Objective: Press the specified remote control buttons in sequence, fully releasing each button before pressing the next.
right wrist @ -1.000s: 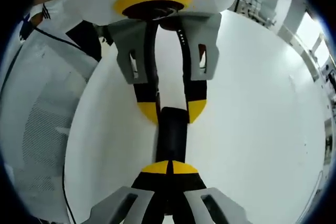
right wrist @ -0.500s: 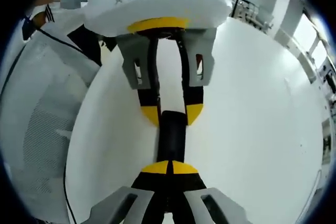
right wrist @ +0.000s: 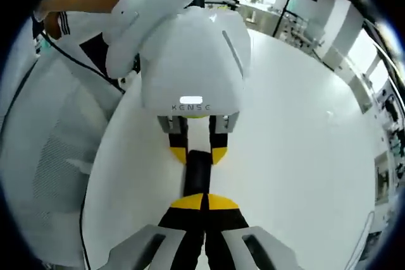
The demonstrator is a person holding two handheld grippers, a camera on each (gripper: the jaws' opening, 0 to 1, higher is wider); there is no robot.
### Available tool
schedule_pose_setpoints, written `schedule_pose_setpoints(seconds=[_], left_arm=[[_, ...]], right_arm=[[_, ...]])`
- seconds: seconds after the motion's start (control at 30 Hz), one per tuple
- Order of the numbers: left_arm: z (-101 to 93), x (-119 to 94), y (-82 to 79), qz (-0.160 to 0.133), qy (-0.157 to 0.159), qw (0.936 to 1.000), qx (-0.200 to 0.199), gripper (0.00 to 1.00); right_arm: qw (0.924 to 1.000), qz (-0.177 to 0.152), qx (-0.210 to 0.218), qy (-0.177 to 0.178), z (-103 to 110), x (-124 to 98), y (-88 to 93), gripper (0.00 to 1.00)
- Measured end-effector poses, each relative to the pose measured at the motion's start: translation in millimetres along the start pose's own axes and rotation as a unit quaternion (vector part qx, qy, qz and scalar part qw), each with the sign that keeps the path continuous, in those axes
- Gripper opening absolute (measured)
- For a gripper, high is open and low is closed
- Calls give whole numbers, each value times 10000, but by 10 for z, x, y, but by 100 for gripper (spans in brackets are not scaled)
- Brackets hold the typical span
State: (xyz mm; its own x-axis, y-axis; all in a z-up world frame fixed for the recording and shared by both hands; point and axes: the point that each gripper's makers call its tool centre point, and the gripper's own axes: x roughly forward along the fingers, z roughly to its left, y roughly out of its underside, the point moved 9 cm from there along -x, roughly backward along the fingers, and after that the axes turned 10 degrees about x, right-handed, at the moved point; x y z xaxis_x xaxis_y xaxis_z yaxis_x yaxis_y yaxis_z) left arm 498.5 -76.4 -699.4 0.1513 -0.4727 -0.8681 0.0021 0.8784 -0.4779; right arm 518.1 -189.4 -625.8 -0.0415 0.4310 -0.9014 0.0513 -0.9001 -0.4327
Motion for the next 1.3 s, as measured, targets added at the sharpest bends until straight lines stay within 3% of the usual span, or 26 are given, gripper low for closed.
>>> schedule_pose_setpoints(seconds=[0.6, 1.3], left_arm=[[6, 7, -10, 7, -9, 10000, 5, 23], [-10, 3, -12, -25, -16, 10000, 3, 23]], right_arm=[[9999, -11, -93, 89, -29, -91, -28, 0], [9999, 59, -80, -79, -29, 162, 4, 0]])
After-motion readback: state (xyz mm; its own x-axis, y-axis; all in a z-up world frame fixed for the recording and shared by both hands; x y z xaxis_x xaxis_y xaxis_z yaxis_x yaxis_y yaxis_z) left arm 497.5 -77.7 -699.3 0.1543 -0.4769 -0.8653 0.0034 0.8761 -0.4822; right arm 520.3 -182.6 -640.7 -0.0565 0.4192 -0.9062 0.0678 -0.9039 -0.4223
